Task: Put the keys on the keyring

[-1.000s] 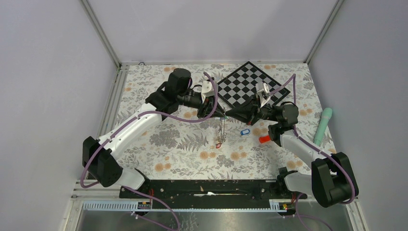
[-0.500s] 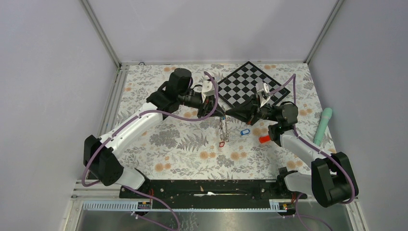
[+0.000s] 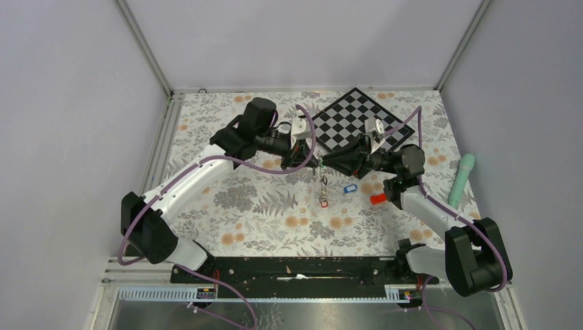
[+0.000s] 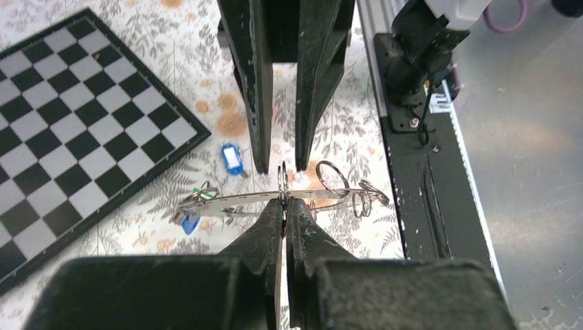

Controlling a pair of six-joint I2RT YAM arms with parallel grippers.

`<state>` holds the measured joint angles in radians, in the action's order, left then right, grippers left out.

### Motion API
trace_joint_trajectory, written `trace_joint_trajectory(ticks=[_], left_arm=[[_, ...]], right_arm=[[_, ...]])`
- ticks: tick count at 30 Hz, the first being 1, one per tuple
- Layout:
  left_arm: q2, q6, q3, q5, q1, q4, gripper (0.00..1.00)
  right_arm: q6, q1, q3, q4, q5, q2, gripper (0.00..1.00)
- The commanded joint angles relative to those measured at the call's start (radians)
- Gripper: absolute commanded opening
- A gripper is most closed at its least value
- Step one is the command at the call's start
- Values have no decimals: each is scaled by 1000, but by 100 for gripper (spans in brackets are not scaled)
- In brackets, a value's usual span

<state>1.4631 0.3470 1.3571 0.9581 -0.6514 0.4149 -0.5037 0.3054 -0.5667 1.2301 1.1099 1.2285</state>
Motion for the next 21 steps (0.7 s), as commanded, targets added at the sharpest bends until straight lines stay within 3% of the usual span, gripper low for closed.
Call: trace_joint_trajectory(ticks=[1,13,21], left_arm=[[-36,150,75,-86,1,133,0],[-26,219,104,-157,0,183,0],[-15,297,141,-207,-4,281,0]], right_arm=[[73,-7,-6,-12,-7,-36,30],[73,-6,-31,-17,97,-5,48],[147,-8,-46,-120,123,-19,52]])
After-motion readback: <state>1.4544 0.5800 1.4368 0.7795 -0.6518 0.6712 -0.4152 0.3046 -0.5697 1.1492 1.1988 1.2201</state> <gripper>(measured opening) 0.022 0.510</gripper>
